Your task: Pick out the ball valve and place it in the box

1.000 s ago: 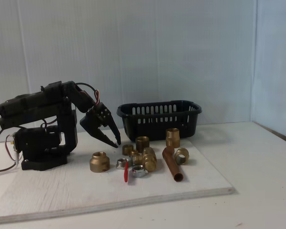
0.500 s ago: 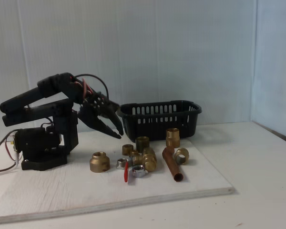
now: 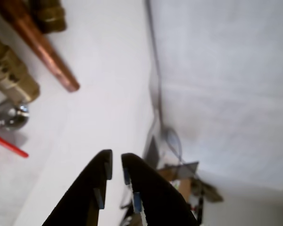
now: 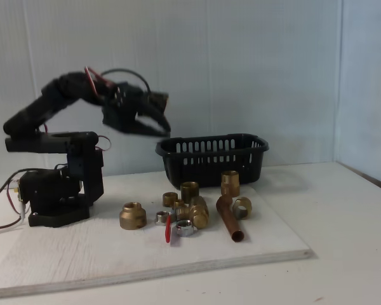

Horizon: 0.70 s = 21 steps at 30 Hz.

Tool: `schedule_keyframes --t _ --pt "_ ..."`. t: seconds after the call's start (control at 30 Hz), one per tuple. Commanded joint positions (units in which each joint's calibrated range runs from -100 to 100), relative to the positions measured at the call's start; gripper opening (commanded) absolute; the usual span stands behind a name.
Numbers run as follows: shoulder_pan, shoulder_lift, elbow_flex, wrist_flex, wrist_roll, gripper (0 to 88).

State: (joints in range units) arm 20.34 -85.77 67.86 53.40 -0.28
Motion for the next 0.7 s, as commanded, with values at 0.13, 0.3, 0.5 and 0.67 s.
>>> schedule_keyframes --t 0.13,0.3,0.5,0.67 --pt "0.32 25.70 -25.53 10.10 -1.17 0.7" --pt "0.62 42.32 -37.18 18.88 -0.75 0.8" --pt "0.77 56.14 -43.22 21.12 0.80 1.2" --pt "0.91 64.45 -48.64 21.21 3.80 1.2"
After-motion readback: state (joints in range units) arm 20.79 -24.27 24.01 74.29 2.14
